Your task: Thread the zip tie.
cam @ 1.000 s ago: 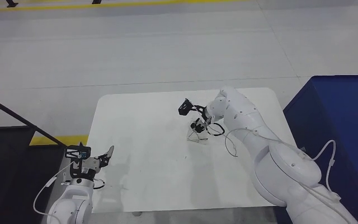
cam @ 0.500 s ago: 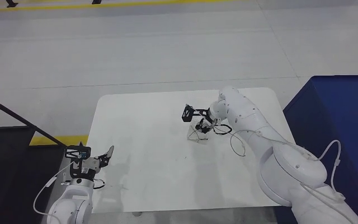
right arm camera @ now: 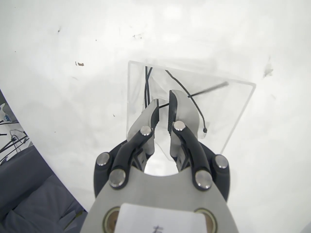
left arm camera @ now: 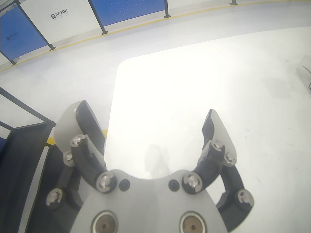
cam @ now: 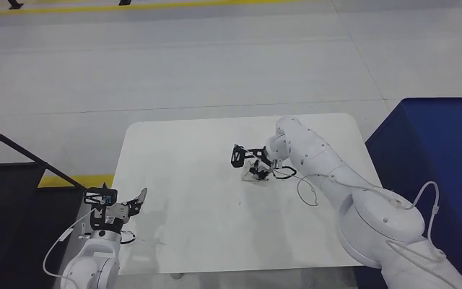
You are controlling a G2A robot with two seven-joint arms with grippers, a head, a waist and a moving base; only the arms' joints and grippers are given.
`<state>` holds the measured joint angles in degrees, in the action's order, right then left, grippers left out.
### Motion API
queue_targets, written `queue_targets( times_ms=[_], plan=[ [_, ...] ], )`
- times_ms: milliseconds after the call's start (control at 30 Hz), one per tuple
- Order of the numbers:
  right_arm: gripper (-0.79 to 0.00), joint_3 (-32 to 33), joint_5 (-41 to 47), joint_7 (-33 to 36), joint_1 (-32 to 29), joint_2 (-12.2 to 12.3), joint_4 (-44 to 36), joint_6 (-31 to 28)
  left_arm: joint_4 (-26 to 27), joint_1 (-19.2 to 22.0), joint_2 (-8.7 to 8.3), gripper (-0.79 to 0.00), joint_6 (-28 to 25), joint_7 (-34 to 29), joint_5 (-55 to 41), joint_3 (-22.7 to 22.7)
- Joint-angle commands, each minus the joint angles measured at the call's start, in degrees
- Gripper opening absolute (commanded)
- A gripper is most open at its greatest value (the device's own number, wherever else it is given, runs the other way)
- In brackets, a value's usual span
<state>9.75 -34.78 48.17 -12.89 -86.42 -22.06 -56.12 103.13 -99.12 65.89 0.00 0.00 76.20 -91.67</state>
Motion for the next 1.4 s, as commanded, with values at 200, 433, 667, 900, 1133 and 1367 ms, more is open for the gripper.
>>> queue_targets(
  times_ms=[200, 433, 667, 900, 1133, 1367],
  plan=[
    [-0.674, 0.0, -0.1, 1.5, -0.6, 0.9, -2.3, 1.5, 0.0, 0.0, 0.0, 0.0, 0.0, 0.0, 0.0, 0.0],
    [-0.683, 0.0, 0.4, 2.6, -0.8, 1.7, -4.6, 2.6, 0.0, 0.0, 0.0, 0.0, 0.0, 0.0, 0.0, 0.0],
    [-0.686, 0.0, 2.4, 3.1, -0.3, 2.8, -6.7, 3.1, 0.0, 0.0, 0.0, 0.0, 0.0, 0.0, 0.0, 0.0],
    [-0.727, 0.0, 10.9, 7.3, -0.1, 3.6, -7.5, 7.3, 0.0, 0.0, 0.0, 0.0, 0.0, 0.0, 0.0, 0.0],
    [-0.69, 0.0, 18.5, 15.1, 0.4, 3.4, -8.5, 15.1, 0.0, 0.0, 0.0, 0.0, 0.0, 0.0, 0.0, 0.0],
    [-0.64, 0.0, 19.7, 18.5, 0.6, 2.6, -8.1, 18.5, 0.0, 0.0, 0.0, 0.0, 0.0, 0.0, 0.0, 0.0]
  ],
)
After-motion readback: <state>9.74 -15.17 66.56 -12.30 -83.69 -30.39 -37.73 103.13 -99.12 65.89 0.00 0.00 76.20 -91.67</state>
